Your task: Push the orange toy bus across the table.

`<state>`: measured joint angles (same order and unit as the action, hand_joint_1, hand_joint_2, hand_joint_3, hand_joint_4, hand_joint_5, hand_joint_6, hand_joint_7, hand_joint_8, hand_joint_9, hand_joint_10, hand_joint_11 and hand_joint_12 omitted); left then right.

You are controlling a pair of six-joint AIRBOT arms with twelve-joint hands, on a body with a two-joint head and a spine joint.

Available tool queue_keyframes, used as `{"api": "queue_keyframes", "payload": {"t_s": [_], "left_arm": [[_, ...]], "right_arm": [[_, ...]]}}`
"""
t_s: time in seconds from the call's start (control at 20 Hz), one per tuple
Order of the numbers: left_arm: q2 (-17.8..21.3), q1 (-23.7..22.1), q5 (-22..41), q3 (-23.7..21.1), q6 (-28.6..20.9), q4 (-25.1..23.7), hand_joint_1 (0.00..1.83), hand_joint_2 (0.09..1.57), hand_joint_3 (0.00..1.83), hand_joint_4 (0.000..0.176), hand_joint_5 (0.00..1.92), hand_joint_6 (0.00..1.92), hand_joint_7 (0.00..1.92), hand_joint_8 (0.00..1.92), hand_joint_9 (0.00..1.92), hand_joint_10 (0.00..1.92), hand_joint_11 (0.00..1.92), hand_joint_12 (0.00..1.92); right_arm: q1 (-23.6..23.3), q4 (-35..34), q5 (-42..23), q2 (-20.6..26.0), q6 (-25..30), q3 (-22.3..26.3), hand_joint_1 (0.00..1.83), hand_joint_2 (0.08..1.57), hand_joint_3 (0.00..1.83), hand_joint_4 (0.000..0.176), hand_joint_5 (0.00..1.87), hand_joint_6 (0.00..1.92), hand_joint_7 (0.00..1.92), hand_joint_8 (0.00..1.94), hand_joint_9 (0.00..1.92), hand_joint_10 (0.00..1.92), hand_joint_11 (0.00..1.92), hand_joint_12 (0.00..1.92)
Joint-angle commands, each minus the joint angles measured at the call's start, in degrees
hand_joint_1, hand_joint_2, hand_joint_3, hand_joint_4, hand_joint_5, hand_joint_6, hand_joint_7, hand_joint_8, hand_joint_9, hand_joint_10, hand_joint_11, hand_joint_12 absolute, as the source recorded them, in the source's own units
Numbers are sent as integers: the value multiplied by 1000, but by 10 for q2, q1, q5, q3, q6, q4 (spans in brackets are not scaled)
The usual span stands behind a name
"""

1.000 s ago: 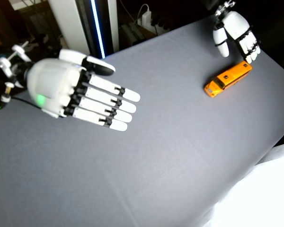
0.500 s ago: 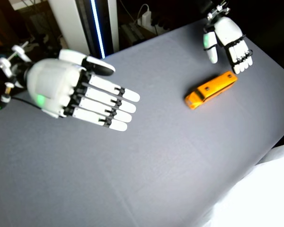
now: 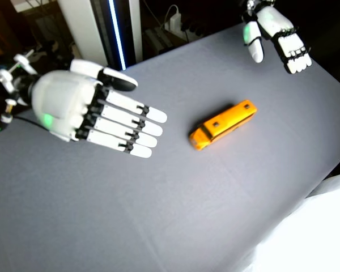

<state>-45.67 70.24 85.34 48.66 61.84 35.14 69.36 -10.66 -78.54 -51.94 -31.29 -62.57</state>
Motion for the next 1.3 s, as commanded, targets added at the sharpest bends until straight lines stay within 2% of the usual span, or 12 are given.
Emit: {"api": "queue_keyframes", "payload": {"t_s": [0.0, 0.05, 0.1, 0.2, 0.35, 0.45, 0.65, 0.9, 0.95, 1.05, 1.25], "left_arm": [[-2, -4, 89, 2, -16, -39, 68, 1402, 0, 18, 216, 2, 190, 2, 122, 1, 63, 26], [-3, -4, 103, 3, -35, -59, 255, 1406, 0, 0, 221, 3, 195, 4, 127, 4, 58, 26], [-2, -4, 117, 1, -43, -75, 346, 1404, 0, 0, 224, 3, 194, 2, 123, 2, 73, 33], [-1, -4, 137, -4, -45, -91, 356, 1411, 0, 0, 217, 1, 194, 4, 99, 3, 36, 19], [2, -6, 140, -6, -59, -116, 360, 1412, 1, 0, 224, 2, 192, 1, 124, 7, 72, 34], [1, -6, 140, -8, -59, -119, 348, 1407, 0, 0, 231, 2, 204, 3, 141, 5, 86, 41], [1, -6, 141, -10, -61, -124, 381, 1402, 0, 0, 233, 1, 213, 3, 147, 4, 61, 33], [-7, -5, 141, -10, -70, -120, 355, 1406, 1, 0, 233, 0, 225, 2, 163, 4, 71, 50], [-7, -6, 141, -10, -71, -121, 333, 1441, 10, 0, 178, 0, 130, 0, 95, 0, 22, 30], [-7, -6, 141, -11, -72, -123, 323, 1446, 3, 0, 192, 4, 141, 4, 118, 5, 51, 42], [-6, -7, 141, -10, -71, -127, 411, 1432, 0, 0, 225, 8, 188, 11, 150, 10, 79, 50]], "right_arm": [[-1, -13, -90, -1, 6, 2, 0, 1467, 0, 0, 456, 5, 469, 1, 405, 2, 356, 88], [0, -14, -103, -1, 7, 4, 0, 1453, 0, 0, 465, 7, 469, 1, 386, 0, 321, 72], [1, -13, -113, -1, 8, 6, 0, 1470, 0, 0, 477, 10, 475, 3, 383, 0, 318, 69], [1, -13, -130, -1, 8, 9, 0, 1459, 0, 0, 482, 10, 486, 7, 390, 3, 326, 71], [4, -13, -158, -1, 8, 14, 0, 1470, 0, 0, 460, 0, 460, 0, 327, 0, 239, 31], [6, -12, -163, 1, 8, 16, 0, 1516, 16, 0, 448, 0, 450, 2, 345, 8, 279, 49], [9, -13, -167, 2, 8, 18, 0, 1515, 11, 0, 448, 2, 467, 8, 386, 21, 329, 70], [12, -12, -181, 5, 8, 22, 26, 1521, 4, 0, 471, 5, 496, 7, 391, 9, 297, 56], [13, -13, -185, 6, 8, 24, 6, 1516, 1, 0, 459, 0, 478, 0, 377, 1, 291, 51], [14, -13, -190, 7, 8, 26, 0, 1511, 0, 0, 449, 0, 473, 0, 386, 4, 316, 61], [17, -14, -201, 7, 7, 27, 63, 1490, 0, 0, 457, 2, 455, 0, 401, 4, 351, 56]]}}
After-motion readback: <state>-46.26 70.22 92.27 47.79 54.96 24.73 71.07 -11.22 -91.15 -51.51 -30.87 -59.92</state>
